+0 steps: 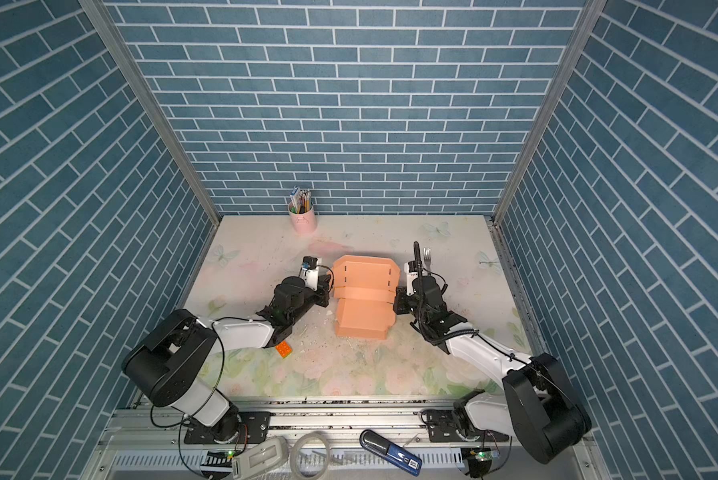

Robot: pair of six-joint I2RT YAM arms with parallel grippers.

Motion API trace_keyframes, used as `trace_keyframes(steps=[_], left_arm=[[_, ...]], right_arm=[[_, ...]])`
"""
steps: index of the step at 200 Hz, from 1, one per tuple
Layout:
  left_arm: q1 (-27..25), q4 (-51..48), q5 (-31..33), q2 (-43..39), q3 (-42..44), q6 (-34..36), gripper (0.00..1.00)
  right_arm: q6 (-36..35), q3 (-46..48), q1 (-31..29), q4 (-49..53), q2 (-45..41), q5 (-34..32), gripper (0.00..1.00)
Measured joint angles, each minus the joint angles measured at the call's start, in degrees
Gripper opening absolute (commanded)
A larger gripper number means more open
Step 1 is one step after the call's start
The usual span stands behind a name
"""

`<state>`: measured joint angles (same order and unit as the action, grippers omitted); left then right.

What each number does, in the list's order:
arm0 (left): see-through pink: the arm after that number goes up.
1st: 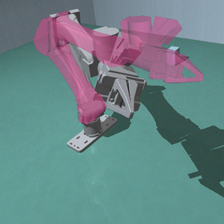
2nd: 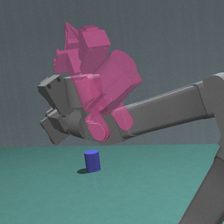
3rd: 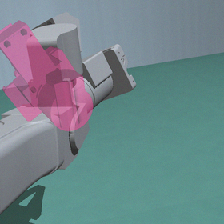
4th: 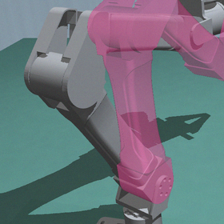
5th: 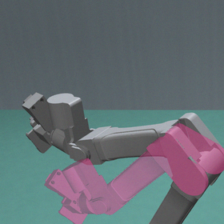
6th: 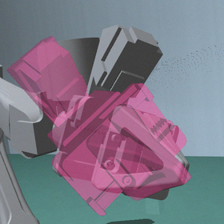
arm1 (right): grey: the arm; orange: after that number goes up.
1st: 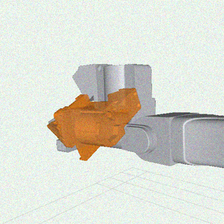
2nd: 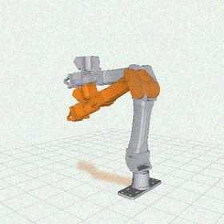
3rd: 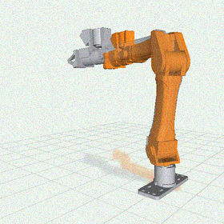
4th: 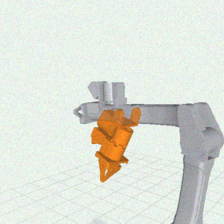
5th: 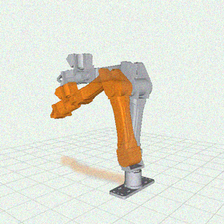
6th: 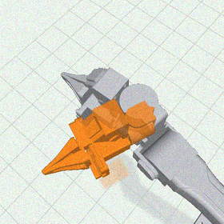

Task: Fold the paper box

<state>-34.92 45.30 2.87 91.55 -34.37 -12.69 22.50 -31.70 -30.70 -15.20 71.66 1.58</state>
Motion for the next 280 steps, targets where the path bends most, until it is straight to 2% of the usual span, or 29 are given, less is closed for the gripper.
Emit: trace_keyframes(steps=[66,145,199,280], left_arm=[[0.00,5.01,-1.09,1.11,1.20,0.28,0.01],[-0.07,6.08,-1.18,3.89,1.20,-0.59,0.01],[-1.27,6.54,0.09,5.53,1.20,-1.49,0.01],[-4.48,7.78,5.11,7.06,1.29,-2.64,0.01]], right_arm=[[-2.80,1.68,2.25,-0.87,0.00,2.21,0.00],[-7.45,1.66,5.01,-0.17,2.45,10.10,0.00],[-8.02,1.66,5.11,-0.92,4.28,14.03,0.00],[-9.42,2.64,5.16,0.17,3.74,14.56,0.00]])
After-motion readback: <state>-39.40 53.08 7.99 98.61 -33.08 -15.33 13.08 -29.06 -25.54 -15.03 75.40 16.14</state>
